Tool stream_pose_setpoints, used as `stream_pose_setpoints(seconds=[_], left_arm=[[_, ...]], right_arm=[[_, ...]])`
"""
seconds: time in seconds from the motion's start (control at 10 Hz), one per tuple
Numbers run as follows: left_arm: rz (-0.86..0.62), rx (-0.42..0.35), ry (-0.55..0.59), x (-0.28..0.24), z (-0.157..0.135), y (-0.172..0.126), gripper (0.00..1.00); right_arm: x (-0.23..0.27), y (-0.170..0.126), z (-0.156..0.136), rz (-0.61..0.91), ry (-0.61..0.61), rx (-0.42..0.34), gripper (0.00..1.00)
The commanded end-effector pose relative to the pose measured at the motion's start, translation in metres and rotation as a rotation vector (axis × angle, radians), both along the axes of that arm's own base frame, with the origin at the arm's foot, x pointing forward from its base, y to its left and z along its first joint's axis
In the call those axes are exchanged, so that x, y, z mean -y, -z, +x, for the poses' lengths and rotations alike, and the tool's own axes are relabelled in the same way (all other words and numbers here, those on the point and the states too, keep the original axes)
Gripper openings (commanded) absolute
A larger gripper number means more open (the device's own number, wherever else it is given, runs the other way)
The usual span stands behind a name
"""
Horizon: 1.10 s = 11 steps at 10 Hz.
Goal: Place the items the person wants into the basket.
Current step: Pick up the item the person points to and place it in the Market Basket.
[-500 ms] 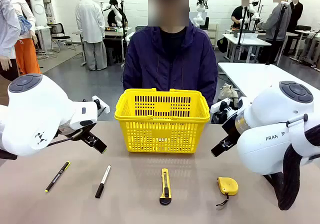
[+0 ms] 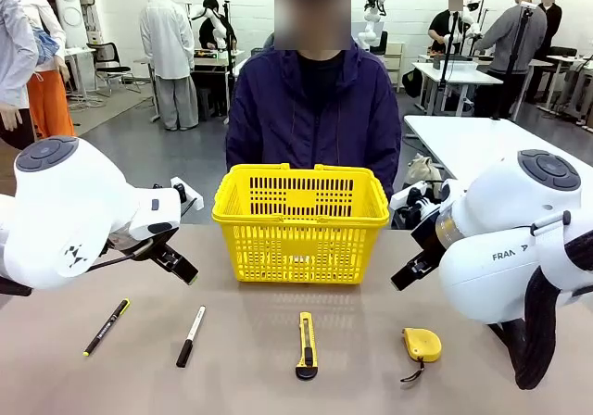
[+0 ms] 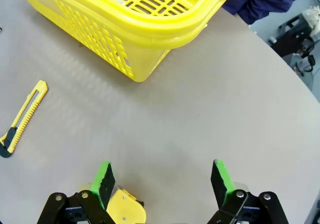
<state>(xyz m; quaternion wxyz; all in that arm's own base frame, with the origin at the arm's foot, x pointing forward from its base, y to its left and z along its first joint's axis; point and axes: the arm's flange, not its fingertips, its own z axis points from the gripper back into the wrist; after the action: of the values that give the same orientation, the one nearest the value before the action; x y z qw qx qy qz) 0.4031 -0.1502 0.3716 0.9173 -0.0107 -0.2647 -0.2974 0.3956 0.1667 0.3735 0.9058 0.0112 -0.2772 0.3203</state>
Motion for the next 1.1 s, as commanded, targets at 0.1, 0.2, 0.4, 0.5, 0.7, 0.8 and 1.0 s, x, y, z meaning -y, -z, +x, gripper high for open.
stream_pose_setpoints(seconds=[0.1, 0.2, 0.4, 0.5, 0.7, 0.8, 1.0], left_arm=[[0.0, 0.0, 0.0, -0.0001, 0.0, 0.0, 1.0], [0.0, 0.0, 0.0, -0.0001, 0.0, 0.0, 1.0], [0.0, 0.0, 0.0, -0.0001, 0.0, 0.0, 1.0], [0.0, 0.0, 0.0, -0.0001, 0.0, 0.0, 1.0], [0.0, 0.0, 0.0, -0.0001, 0.0, 0.0, 1.0], [0.0, 0.0, 0.0, -0.0001, 0.0, 0.0, 1.0], [0.0, 0.0, 0.0, 0.0, 0.0, 0.0, 1.0]], right_arm=[[-0.0001, 0.0, 0.0, 0.0, 0.0, 0.0, 1.0], [-0.0001, 0.0, 0.0, 0.0, 0.0, 0.0, 1.0], [-0.0001, 0.0, 0.0, 0.0, 0.0, 0.0, 1.0], [-0.0001, 0.0, 0.0, 0.0, 0.0, 0.0, 1.0], [-0.0001, 0.0, 0.0, 0.0, 0.0, 0.0, 1.0], [-0.0001, 0.0, 0.0, 0.0, 0.0, 0.0, 1.0], [0.0, 0.0, 0.0, 0.0, 0.0, 0.0, 1.0]])
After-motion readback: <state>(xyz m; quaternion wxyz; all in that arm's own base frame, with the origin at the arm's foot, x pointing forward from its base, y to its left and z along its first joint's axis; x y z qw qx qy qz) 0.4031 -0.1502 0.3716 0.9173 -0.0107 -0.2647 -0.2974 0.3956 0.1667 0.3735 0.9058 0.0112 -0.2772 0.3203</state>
